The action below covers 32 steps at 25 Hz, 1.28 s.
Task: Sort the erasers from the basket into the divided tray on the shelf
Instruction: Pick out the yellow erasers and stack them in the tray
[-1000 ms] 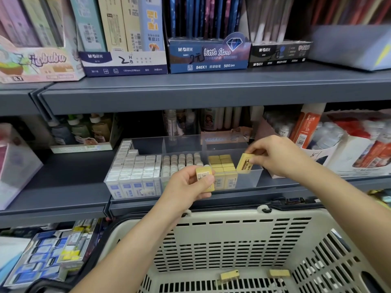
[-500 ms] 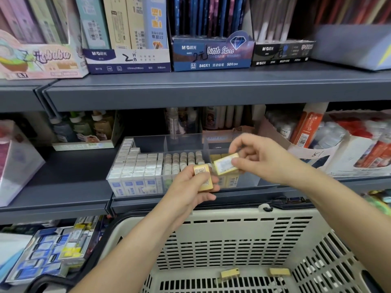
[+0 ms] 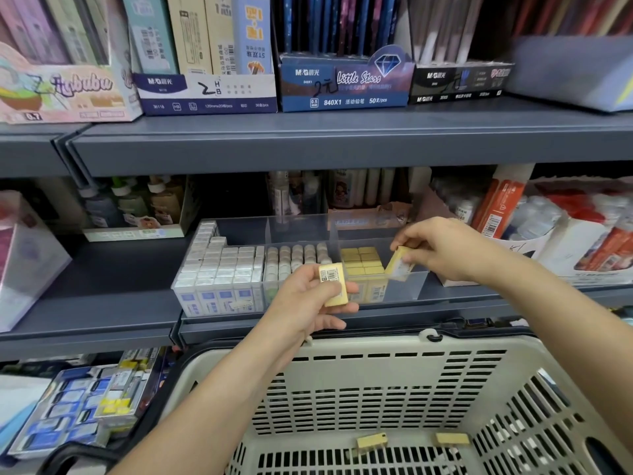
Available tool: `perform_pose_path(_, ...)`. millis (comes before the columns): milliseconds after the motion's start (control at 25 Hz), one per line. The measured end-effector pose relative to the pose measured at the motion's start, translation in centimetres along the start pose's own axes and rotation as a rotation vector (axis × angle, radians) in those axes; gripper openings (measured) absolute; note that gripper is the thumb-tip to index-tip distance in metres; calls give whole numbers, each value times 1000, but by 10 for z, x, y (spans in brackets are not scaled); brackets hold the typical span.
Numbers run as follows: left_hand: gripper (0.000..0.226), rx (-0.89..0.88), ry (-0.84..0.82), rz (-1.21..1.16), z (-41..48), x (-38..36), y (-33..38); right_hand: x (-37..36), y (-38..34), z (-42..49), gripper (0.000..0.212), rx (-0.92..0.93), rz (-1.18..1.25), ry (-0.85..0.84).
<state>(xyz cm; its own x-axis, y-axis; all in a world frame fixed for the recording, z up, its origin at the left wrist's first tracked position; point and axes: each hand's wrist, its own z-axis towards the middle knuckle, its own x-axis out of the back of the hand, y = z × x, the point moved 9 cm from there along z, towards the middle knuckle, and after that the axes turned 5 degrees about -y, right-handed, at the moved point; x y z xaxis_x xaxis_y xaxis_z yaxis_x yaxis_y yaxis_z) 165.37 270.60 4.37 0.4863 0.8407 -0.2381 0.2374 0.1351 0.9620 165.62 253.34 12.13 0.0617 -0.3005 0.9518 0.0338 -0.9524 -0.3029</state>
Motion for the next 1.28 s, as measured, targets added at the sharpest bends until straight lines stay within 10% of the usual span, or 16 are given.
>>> perform_pose_path(480,25,2,-15,68,-2,-3,1,-37,-9,5,38,25,-246,-166)
perform_pose_path(800,19,-64,-58,256,-5,-14,5,-26,-62,-18,18,240,180,-12)
perform_pose_path(1040,14,-450,322,844,-23,9,46,24,-3,-10,15,1,24,224)
perform_pose_path(1280,20,-477,344,1061,-19,7,43,-22,10,8,16,-87,-156,7)
